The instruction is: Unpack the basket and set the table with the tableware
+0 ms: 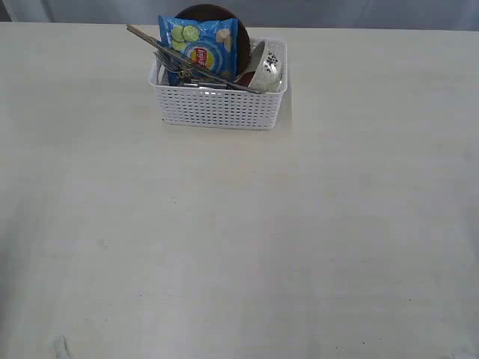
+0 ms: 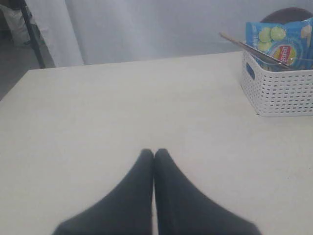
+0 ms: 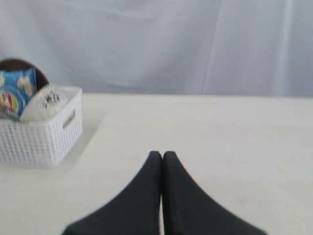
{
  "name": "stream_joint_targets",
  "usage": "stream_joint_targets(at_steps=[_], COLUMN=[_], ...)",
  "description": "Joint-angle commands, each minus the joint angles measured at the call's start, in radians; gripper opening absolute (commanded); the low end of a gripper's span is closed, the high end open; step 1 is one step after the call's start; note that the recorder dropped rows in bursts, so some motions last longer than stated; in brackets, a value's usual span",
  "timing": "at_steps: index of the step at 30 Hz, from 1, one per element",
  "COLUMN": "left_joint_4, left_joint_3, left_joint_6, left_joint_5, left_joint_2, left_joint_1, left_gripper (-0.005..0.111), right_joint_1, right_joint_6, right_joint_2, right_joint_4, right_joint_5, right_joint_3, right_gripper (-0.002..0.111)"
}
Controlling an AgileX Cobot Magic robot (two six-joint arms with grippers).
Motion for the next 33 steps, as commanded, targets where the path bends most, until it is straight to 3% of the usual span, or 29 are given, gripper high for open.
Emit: stream_joint_targets(at_steps=[1,16,25,28,33], left_joint_4=[0.005,-0.004,-0.004,-0.004,-0.004], left_joint_3=[0.002,0.002,0.002,0.002,0.002], left_joint_6=[-0.002,-0.002,-0.002,-0.002,-0.002], left_joint_5=[-0.001,-0.001,-0.001,-0.001,-0.001], left_joint_2=[-0.002,-0.002,-0.002,-0.002,-0.002], left_joint_1=[-0.005,-0.005,-0.005,-0.005,-0.005], left_gripper=[0.0,0.0,0.0,0.0,0.0], right_joint_1=[0.001,0.001,0.001,0.001,0.047], right_joint_6=[0.005,0.02,0.074,0.074,0.082], right_joint_2=[0.002,0.002,0.104,0.242,0.695], right_joint_4=[0.007,0.025,0.013,-0.02,-0.014], right_joint_5=[-0.271,-0.767,-0.519,-0.437,-0.122], right_joint_3=[0.002,0.002,-0.234,-0.362,-0.695], right_gripper=[0.0,0.0,0.0,0.0,0.0])
